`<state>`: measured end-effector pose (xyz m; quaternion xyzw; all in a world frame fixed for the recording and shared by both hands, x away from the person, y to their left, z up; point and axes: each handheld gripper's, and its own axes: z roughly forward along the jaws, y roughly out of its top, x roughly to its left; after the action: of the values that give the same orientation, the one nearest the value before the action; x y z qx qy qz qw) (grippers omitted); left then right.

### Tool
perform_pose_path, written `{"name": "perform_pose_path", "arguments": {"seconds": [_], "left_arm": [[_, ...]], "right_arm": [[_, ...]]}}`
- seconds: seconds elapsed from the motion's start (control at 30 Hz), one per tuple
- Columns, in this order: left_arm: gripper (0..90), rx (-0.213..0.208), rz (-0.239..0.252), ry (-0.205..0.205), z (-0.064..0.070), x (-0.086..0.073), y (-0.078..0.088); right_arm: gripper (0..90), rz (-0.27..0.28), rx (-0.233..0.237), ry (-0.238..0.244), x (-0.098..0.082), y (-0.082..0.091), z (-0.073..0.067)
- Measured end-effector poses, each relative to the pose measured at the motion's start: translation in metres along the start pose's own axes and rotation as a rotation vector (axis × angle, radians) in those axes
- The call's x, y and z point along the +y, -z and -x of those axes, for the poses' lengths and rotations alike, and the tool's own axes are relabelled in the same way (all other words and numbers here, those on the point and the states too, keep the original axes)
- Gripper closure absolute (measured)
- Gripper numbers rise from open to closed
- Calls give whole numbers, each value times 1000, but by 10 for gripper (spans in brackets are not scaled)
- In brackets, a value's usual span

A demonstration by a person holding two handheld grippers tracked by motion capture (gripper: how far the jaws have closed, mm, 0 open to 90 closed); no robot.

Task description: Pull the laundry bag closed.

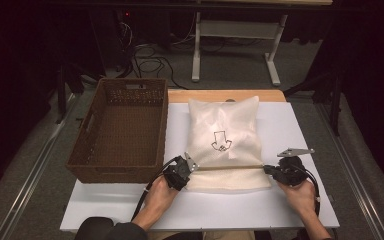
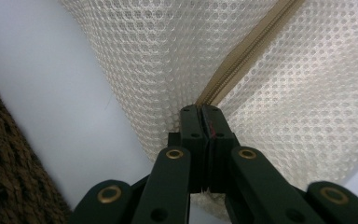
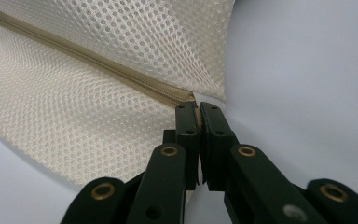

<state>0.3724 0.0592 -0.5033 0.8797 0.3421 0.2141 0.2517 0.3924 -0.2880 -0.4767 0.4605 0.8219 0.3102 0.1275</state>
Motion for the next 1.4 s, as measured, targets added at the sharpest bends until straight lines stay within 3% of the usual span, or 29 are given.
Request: {"name": "perform_pose_path", "arguments": {"seconds": [0.1, 0.33, 0.43, 0.6, 0.67, 0.83, 1.13, 1.4], "left_arm": [[858, -25, 6, 22, -4, 0, 0], [671, -98, 21, 47, -3, 5, 5], [607, -126, 42, 61, -7, 9, 15], [514, -188, 118, 112, -13, 13, 31], [507, -210, 132, 122, -13, 12, 36], [501, -259, 153, 126, -9, 11, 43], [487, -295, 191, 151, -4, -3, 54], [482, -300, 201, 174, -4, -14, 53]], "right_arm": [[868, 5, 18, -9, 0, -2, 1], [709, 45, 73, 3, 2, 4, -9], [681, 76, 69, 23, 4, 12, -15], [616, 146, 73, 39, 8, 23, -21], [599, 159, 85, 44, 8, 25, -27], [574, 161, 103, 126, 4, 25, -45], [556, 170, 156, 130, -3, 24, -64], [550, 166, 160, 148, -9, 23, -72]]}}
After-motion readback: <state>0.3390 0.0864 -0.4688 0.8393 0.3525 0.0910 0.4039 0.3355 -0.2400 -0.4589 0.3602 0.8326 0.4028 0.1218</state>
